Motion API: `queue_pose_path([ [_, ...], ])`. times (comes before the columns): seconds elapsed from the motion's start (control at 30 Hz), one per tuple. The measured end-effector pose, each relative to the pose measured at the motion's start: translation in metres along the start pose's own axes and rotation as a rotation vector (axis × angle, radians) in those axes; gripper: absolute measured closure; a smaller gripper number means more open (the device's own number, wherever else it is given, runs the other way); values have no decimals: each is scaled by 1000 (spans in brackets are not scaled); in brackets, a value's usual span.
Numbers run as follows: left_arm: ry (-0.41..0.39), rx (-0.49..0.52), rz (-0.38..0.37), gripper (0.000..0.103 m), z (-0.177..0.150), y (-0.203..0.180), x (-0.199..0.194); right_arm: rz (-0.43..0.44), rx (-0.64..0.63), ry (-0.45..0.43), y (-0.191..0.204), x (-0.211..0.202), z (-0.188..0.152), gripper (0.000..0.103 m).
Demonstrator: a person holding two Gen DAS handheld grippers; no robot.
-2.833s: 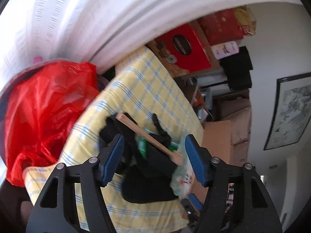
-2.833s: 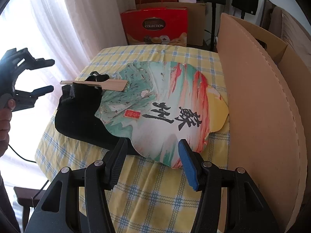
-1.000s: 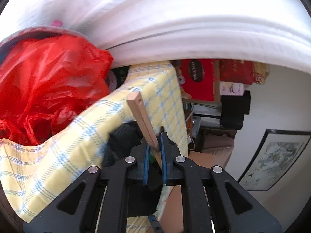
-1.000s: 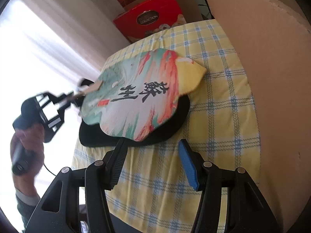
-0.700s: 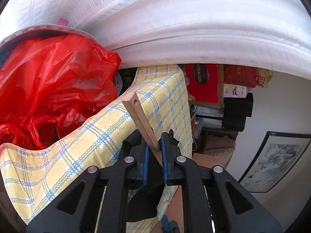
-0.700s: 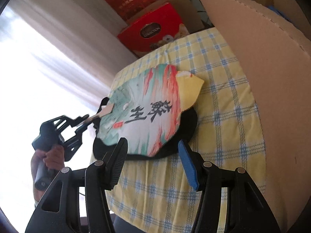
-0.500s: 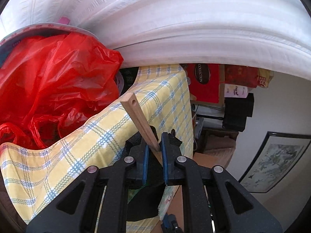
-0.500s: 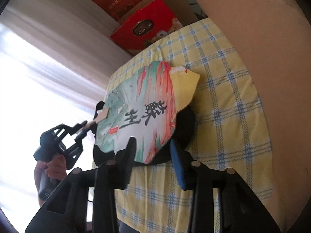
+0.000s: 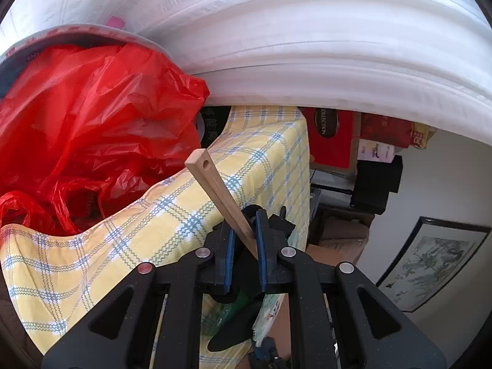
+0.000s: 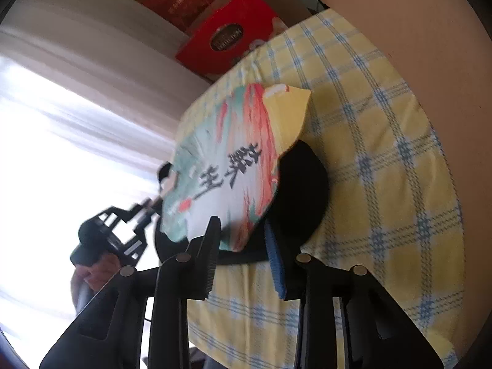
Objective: Organize objects
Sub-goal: 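Lift the painted fan by its handle with the left tool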
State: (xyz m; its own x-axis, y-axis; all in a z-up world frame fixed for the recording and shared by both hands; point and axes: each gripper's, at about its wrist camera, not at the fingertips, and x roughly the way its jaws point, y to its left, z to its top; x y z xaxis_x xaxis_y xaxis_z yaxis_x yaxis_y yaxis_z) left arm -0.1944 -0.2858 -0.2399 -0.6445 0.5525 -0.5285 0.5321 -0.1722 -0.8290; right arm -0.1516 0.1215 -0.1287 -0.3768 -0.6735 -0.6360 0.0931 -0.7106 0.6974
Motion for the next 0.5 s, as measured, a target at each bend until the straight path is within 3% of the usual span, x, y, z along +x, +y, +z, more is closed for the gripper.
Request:
queue_pose_path([
  [0.3,-24,103,15,90,-5,-17,-7,-9,-99,-80,25,-14,11,83],
  [0.5,0,170,-52,90,-12,-42,-17,19,-166,-147,45,-45,20,83],
])
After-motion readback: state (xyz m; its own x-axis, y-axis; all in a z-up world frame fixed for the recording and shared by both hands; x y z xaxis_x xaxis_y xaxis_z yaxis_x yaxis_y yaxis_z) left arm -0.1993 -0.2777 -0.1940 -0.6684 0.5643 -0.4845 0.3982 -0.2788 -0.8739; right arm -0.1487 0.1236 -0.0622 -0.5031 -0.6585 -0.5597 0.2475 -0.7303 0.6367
